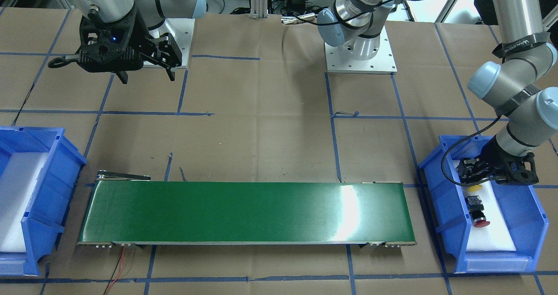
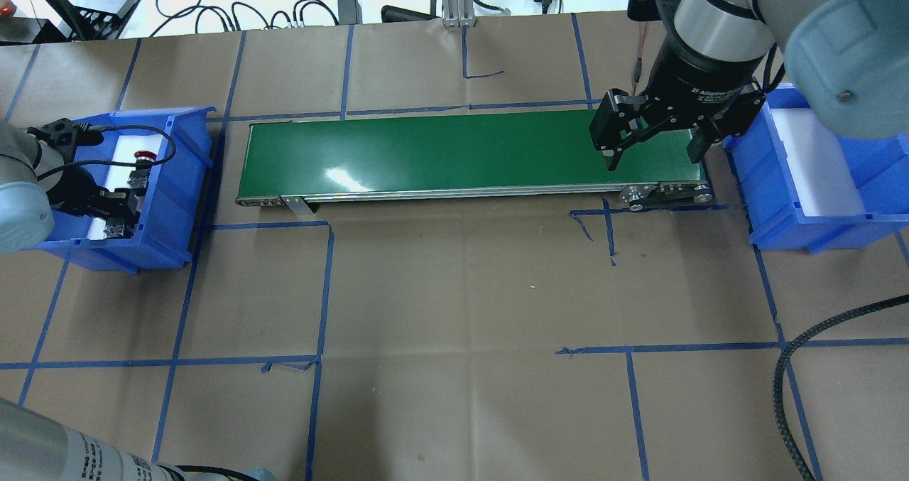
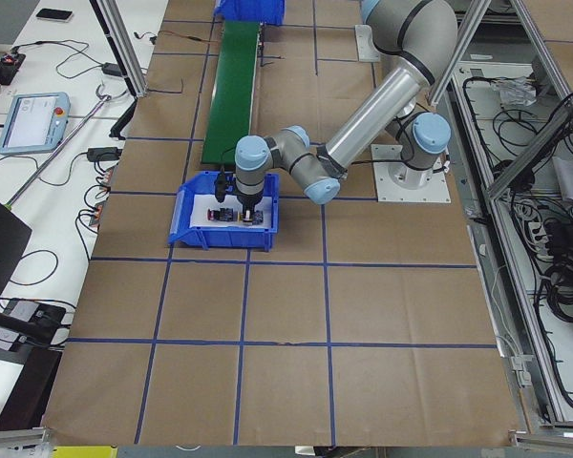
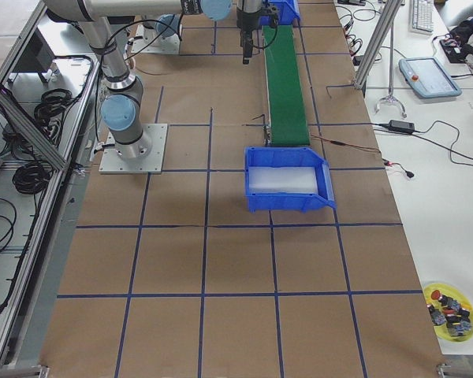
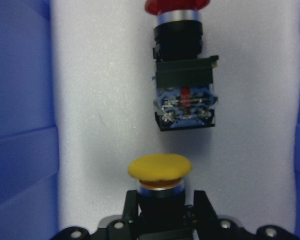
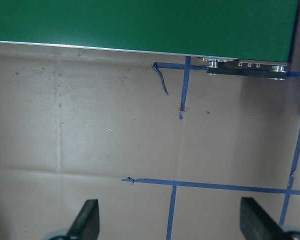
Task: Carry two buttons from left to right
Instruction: 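Close the left gripper on the yellow button and lift it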
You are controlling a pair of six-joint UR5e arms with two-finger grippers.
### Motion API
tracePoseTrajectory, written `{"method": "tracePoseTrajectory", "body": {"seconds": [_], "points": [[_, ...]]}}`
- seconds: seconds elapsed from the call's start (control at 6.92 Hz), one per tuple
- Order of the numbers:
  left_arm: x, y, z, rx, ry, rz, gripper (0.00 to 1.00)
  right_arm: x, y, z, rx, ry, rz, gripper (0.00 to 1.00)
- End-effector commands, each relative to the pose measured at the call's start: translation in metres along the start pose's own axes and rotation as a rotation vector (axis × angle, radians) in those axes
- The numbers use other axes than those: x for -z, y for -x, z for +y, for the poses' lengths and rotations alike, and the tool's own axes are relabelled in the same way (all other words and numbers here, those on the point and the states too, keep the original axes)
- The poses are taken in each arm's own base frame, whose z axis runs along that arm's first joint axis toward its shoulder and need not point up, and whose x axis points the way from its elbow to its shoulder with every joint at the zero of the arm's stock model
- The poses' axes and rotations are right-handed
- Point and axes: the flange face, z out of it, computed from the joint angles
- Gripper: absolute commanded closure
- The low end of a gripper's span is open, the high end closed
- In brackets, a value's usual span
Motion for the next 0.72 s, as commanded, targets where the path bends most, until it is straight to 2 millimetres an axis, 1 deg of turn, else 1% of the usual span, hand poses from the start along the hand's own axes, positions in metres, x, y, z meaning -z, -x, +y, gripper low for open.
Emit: {"method": "tracePoseTrajectory", "body": {"seconds": [0.0, 0.14, 0.29, 0.43, 0.58], "points": [[0.067, 0.007, -0.018, -0.005, 0.001, 0.0, 0.97, 0.0, 0.0, 0.0, 0.0, 0.0, 0.0, 0.0], [0.104, 0.011, -0.026, -0.003, 0.033, 0.024, 0.97, 0.0, 0.0, 0.0, -0.002, 0.0, 0.0, 0.0], [0.135, 0.016, -0.037, -0.004, 0.046, 0.033, 0.97, 0.0, 0.0, 0.0, -0.002, 0.0, 0.0, 0.0], [0.157, 0.009, -0.053, -0.028, 0.048, 0.037, 0.97, 0.0, 0.0, 0.0, 0.0, 0.0, 0.0, 0.0], [0.177, -0.029, -0.076, -0.097, 0.036, 0.033, 0.97, 0.0, 0.0, 0.0, 0.0, 0.0, 0.0, 0.0]]}}
